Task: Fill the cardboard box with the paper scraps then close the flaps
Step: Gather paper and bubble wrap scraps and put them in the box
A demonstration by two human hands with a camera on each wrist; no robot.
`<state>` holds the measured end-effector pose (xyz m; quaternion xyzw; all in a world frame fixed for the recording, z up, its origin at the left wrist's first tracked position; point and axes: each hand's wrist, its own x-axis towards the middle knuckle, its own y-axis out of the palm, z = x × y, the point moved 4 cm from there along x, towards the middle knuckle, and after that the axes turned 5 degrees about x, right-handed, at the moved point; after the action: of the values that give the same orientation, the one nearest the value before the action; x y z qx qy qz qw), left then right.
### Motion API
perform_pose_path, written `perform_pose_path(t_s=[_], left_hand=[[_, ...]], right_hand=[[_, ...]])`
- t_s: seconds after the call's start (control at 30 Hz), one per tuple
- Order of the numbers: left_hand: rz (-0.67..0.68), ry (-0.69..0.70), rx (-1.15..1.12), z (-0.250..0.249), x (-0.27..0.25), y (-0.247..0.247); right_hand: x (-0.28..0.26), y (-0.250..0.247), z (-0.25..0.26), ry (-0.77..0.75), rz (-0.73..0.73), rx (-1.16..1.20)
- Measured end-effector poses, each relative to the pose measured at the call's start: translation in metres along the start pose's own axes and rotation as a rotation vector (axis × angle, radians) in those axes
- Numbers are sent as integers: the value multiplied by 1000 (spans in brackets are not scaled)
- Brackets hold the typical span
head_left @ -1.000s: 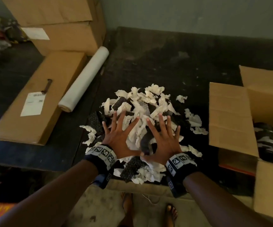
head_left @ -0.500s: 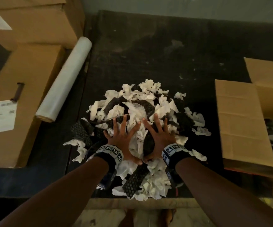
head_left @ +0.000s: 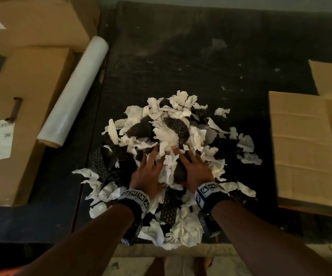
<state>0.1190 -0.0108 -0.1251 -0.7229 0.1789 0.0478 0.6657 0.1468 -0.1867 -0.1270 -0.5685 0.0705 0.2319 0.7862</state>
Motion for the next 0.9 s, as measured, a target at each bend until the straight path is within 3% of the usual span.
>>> perform_pose_path(t_s=[0.13,0.33,0.9], left_hand=[[-26,-16,-30,-3,0,0],[-208,-29,-175,-8,-7,-16],[-522,111,-227,-9,-46,-147]], right_hand=[[2,2,2,-8,-41,1],[-8,-19,14,-25,-176,-5],[-68,-132,61,-145,-529,-33]])
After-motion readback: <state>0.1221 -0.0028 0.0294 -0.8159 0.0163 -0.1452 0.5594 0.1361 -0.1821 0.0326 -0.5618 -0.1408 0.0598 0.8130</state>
